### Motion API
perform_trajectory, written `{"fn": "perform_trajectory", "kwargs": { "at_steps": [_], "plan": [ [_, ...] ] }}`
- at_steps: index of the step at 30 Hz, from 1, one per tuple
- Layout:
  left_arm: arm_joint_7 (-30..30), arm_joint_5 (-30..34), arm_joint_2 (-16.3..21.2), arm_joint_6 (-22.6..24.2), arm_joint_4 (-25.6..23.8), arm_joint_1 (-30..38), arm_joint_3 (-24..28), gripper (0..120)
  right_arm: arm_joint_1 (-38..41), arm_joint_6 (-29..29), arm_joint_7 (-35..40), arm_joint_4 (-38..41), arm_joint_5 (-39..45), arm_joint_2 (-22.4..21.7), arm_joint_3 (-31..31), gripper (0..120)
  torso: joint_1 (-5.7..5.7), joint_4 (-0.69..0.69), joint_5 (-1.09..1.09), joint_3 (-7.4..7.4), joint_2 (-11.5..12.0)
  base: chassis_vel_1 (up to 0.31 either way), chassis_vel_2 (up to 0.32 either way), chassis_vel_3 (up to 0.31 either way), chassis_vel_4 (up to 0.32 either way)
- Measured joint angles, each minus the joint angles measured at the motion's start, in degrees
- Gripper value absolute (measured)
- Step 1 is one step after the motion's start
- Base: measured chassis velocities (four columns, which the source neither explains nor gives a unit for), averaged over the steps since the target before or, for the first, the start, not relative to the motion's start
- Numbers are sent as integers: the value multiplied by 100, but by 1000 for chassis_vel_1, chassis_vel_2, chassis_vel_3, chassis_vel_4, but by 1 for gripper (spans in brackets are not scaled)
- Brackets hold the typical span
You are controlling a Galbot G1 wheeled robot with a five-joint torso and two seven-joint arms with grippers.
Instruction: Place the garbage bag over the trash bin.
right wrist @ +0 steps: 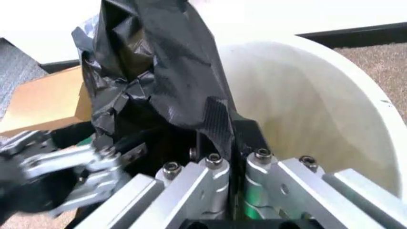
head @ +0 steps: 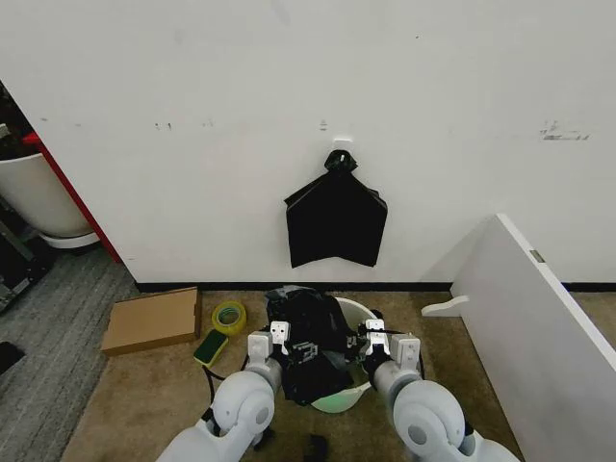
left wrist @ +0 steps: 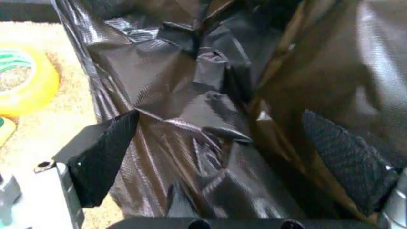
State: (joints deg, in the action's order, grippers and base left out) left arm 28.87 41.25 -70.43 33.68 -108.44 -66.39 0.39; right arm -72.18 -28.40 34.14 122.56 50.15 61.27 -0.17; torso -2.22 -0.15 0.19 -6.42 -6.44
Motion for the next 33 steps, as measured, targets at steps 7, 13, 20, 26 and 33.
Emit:
{"fn": "perform_trajectory", "kwargs": {
  "at_steps": [7, 13, 20, 26, 33],
  "plan": [
    [263, 303, -189, 461, 317, 400, 44, 97, -66, 3, 38, 38, -58, 0, -42, 0, 0, -1, 0, 0, 0, 0, 0, 0, 0],
    [392, 534, -221, 835, 397, 584, 54, 85, -52, 4, 48, 39, -63, -9, -65, 0, 0, 0, 0, 0, 0, 0, 0, 0, 0],
    [462, 722, -308, 876, 616, 782, 71, 73, -24, 4, 54, 49, -60, -43, -70, 0, 0, -1, 0, 0, 0, 0, 0, 0, 0],
    [488, 747, -306, 873, 643, 742, 73, 54, -30, 4, 55, 55, -62, -63, -67, 0, 0, 0, 0, 0, 0, 0, 0, 0, 0],
    [522, 782, -243, 852, 616, 628, 9, 29, -12, 80, 66, 46, -85, -51, -68, 0, 1, 0, 1, 1, 0, 0, 0, 0, 0]
  ]
}}
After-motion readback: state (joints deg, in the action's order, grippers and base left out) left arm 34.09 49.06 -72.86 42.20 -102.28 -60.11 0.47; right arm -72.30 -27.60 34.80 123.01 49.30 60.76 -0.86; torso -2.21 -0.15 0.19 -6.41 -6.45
